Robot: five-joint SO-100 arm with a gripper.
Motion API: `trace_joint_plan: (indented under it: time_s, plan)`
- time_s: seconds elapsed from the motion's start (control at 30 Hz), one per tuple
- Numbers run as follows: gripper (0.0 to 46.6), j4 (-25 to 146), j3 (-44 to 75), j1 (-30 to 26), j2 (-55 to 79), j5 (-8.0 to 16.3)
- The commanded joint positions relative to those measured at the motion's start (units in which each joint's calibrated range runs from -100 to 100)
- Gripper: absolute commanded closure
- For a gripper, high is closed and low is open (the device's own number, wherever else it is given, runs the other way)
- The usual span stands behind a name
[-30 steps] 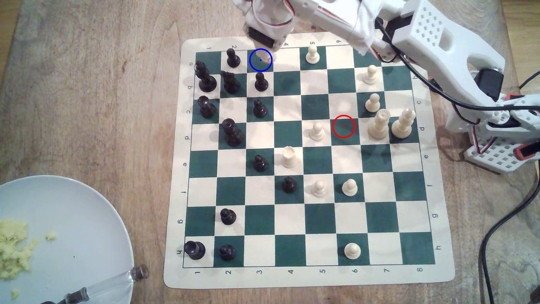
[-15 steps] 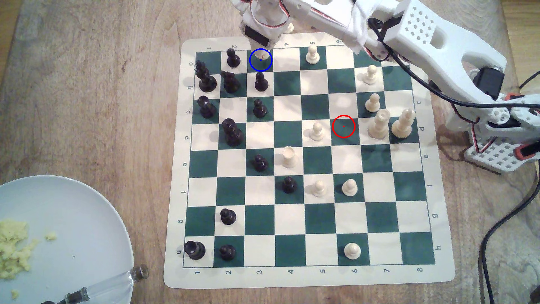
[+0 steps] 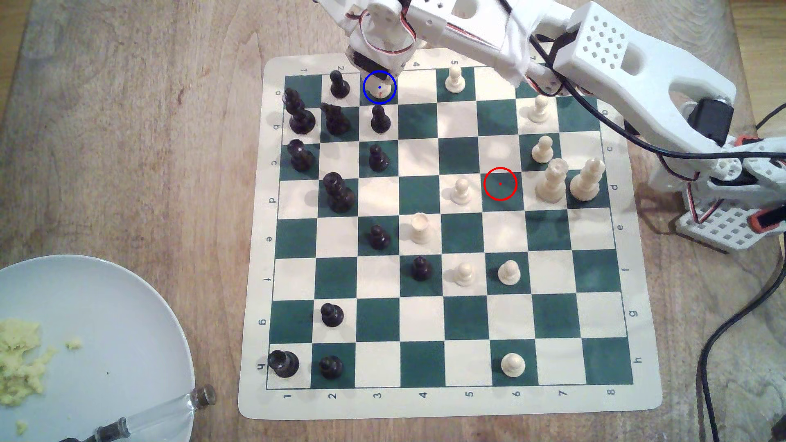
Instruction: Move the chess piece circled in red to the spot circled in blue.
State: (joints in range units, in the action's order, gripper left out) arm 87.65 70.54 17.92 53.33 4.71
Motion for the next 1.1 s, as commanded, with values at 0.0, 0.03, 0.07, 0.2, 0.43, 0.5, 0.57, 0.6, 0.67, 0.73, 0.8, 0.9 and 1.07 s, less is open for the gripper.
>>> trace_joint_plan:
  time_s: [0.0,0.03,0.07,0.2,0.43,0.5,0.57,0.6,0.67,0.73,0.8,0.9,1.07]
  plan:
    - [44.0,-0.3,4.4,0.0,-1.7,0.3]
    - [43.2,-0.3,4.4,0.0,-1.7,0.3]
    - [42.6,-0.3,4.4,0.0,-1.6,0.3]
    - [42.1,-0.1,4.3,0.0,-1.1,0.2]
    - [35.2,-0.3,3.1,0.3,-1.3,0.0]
    - [32.6,-0.3,3.1,0.4,-1.8,0.0]
    - [31.4,-0.1,2.4,0.6,-3.2,0.0]
    - [31.2,-0.1,1.9,0.7,-3.8,0.1]
    - [31.0,0.1,1.0,0.7,-5.5,0.2]
    - [30.7,0.4,-0.1,0.7,-7.7,0.2]
    - [30.4,0.6,-0.5,0.8,-9.2,0.2]
    - [30.7,1.8,-2.0,1.1,-12.9,0.2]
    - [29.9,3.1,-7.5,1.4,-21.9,0.2]
